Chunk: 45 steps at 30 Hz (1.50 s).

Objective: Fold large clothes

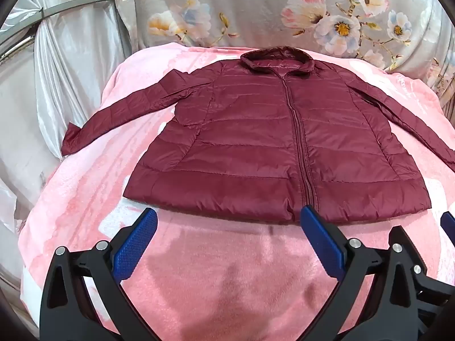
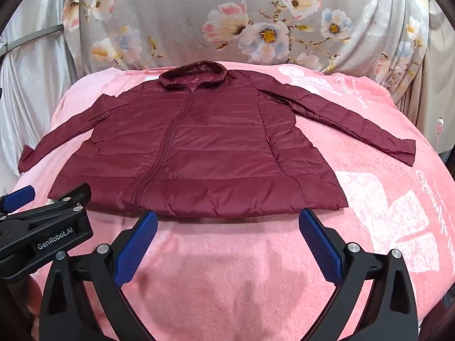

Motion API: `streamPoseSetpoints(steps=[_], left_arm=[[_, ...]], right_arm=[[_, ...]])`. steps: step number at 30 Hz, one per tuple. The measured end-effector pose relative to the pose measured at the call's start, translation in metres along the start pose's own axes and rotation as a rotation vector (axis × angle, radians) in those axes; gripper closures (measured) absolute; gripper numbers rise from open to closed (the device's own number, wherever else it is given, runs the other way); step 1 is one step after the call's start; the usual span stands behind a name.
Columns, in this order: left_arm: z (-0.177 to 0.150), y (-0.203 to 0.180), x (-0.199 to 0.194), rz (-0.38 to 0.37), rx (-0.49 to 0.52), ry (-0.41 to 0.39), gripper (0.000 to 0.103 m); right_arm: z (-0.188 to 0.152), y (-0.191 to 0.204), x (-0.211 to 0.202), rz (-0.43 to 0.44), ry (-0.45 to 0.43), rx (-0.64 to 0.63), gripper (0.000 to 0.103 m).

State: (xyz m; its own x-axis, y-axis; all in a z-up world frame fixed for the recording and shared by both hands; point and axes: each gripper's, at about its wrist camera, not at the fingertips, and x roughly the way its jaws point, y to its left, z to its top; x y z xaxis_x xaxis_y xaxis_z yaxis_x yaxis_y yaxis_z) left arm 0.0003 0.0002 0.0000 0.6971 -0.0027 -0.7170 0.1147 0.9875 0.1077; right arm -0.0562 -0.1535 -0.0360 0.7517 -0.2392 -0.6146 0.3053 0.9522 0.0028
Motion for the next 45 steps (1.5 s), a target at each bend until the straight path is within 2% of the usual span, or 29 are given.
streamPoseSetpoints(steps=[13,45], left_arm=[[0.001,-0.005,-0.002,0.021,0.016,-0.020,0.005],[-0.009,-0.001,-0.003,0.011,0.010,-0.010,0.005]], right_arm=[[0.000,0.003,-0.003,-0.007,-0.003,-0.005,0.005],[-0.001,0.003,-0.005,-0.005,-0.004,-0.003,0.005]])
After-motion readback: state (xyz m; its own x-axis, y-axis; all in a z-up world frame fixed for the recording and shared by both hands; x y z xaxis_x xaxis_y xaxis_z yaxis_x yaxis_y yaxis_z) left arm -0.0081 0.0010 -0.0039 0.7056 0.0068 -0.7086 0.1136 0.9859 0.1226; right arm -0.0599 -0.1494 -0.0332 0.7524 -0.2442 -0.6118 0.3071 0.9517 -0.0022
